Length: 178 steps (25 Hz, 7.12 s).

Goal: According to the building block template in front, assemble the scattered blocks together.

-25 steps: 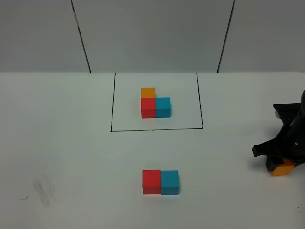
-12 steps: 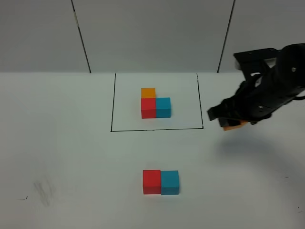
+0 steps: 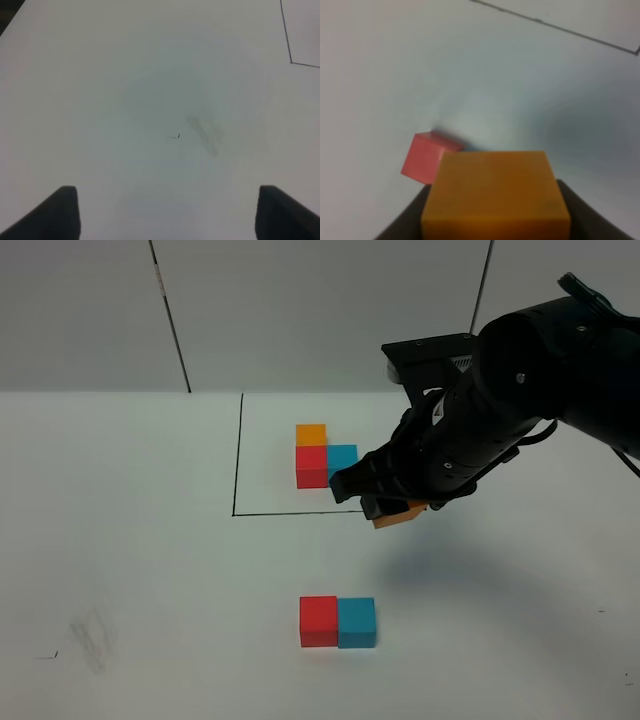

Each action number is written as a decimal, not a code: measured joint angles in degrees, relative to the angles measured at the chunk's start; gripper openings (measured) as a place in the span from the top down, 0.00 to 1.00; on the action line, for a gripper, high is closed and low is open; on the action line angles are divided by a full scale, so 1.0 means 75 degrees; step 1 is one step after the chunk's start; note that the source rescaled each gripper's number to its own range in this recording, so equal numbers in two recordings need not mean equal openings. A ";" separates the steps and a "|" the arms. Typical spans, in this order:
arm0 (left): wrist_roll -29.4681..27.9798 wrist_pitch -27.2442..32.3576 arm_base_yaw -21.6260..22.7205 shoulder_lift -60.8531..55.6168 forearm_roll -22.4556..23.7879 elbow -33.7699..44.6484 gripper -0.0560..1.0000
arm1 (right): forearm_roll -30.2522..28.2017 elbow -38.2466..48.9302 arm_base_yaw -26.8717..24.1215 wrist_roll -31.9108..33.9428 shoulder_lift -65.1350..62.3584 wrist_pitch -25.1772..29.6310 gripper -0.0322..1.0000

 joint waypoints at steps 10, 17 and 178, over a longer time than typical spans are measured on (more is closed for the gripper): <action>0.0000 0.0000 0.0000 0.0000 0.0000 0.0000 0.38 | -0.0292 -0.2060 0.0093 0.1833 0.1451 0.2247 0.95; 0.0000 0.0000 0.0000 0.0000 0.0000 0.0000 0.38 | -0.0657 -0.3356 0.0551 0.2657 0.2678 0.2560 0.95; 0.0021 0.0000 0.0000 0.0000 0.0000 0.0000 0.38 | -0.1346 0.5045 -0.1390 -0.1353 -1.0403 0.2494 0.39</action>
